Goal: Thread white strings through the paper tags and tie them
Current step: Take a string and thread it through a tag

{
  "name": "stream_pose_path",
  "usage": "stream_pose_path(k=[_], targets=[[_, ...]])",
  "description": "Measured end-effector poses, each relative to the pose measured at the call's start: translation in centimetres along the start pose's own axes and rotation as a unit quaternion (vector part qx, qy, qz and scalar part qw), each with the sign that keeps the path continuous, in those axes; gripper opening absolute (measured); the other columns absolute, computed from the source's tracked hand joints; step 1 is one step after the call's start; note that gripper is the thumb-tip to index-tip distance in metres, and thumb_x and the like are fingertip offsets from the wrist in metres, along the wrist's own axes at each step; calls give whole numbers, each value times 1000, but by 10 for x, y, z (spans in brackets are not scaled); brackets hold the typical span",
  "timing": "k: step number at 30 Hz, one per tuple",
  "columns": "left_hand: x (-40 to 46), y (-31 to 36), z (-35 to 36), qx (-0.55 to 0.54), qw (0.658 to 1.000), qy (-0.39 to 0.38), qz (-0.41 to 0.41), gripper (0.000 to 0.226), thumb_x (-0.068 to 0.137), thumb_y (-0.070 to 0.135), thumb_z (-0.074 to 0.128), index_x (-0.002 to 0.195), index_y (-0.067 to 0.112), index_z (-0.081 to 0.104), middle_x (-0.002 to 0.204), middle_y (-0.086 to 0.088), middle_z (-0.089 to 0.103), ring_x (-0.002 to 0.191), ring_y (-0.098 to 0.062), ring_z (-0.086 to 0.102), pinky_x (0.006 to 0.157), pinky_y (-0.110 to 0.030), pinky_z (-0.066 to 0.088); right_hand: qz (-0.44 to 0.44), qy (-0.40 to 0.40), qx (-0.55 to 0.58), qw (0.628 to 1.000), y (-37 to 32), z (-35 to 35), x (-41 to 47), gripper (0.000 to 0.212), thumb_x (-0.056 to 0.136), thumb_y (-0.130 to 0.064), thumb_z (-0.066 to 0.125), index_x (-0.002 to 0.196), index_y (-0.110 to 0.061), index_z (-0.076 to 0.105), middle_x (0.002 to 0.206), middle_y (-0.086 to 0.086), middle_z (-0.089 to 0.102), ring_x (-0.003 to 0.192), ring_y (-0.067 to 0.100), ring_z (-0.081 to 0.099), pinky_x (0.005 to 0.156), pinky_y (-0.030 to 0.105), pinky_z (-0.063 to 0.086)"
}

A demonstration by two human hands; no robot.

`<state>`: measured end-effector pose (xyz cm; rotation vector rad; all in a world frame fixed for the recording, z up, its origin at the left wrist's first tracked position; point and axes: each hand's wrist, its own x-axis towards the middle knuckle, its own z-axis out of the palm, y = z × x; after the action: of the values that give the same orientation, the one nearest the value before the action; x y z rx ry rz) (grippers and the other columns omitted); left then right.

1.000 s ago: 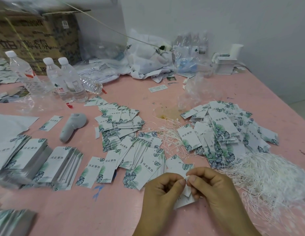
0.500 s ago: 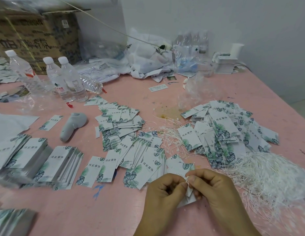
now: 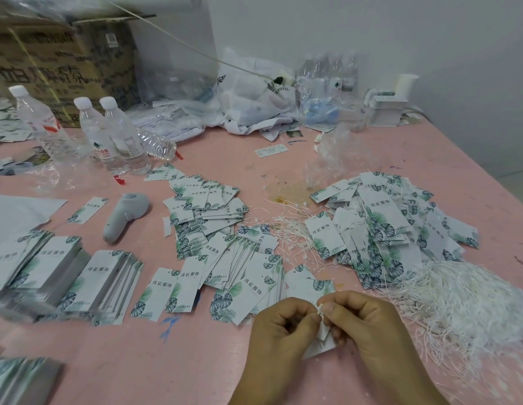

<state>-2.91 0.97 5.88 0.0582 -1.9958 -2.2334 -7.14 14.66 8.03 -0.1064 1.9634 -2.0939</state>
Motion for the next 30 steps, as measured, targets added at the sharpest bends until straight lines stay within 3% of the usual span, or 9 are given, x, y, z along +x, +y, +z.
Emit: stream_pose_path(k=[6,14,19,22,27,30], targets=[[-1,-2,1,5,1000,15,5,27,84,1,64,67,21,71,53,8,62,49,5,52,51,-7,39,-2,-21,-33,999,-2,-4,2,22,81,6,68,74,-11,78,56,8,62,48,12,53,46,20,46],[-1,-5,1,25,999,24,12,17,84,13,69,73,25,74,57,8,65,52,5,53,52,-9,39,26,-45,-26,998,1,-11,5,8,80,-1,69,76,-4,76,57,11,60,50,15,52,46,23,44],[-1,-5,1,47,998,32,7,11,81,16,69,75,24,75,56,8,64,51,4,50,52,-10,38,19,-34,-34,999,4,-11,7,13,79,2,72,76,-9,77,53,9,60,47,14,51,45,22,44],[-1,-5,1,64,997,44,7,6,78,21,71,76,25,74,56,6,63,52,2,49,52,-13,39,9,-36,-34,999,4,-8,6,4,72,-13,80,76,-12,78,52,6,60,47,11,51,46,21,43],[-2,-5,-1,56,997,52,11,5,77,23,75,73,25,74,57,6,62,53,1,49,52,-13,38,-6,-44,-45,998,6,-13,5,25,62,-34,83,80,-16,79,50,1,60,45,9,49,46,19,40],[-1,-6,-1,48,998,49,13,7,76,25,77,71,24,73,56,7,60,53,-1,48,52,-14,37,-4,-64,-50,997,7,-15,6,26,65,-35,87,81,-16,79,49,-1,59,43,9,46,45,18,38]])
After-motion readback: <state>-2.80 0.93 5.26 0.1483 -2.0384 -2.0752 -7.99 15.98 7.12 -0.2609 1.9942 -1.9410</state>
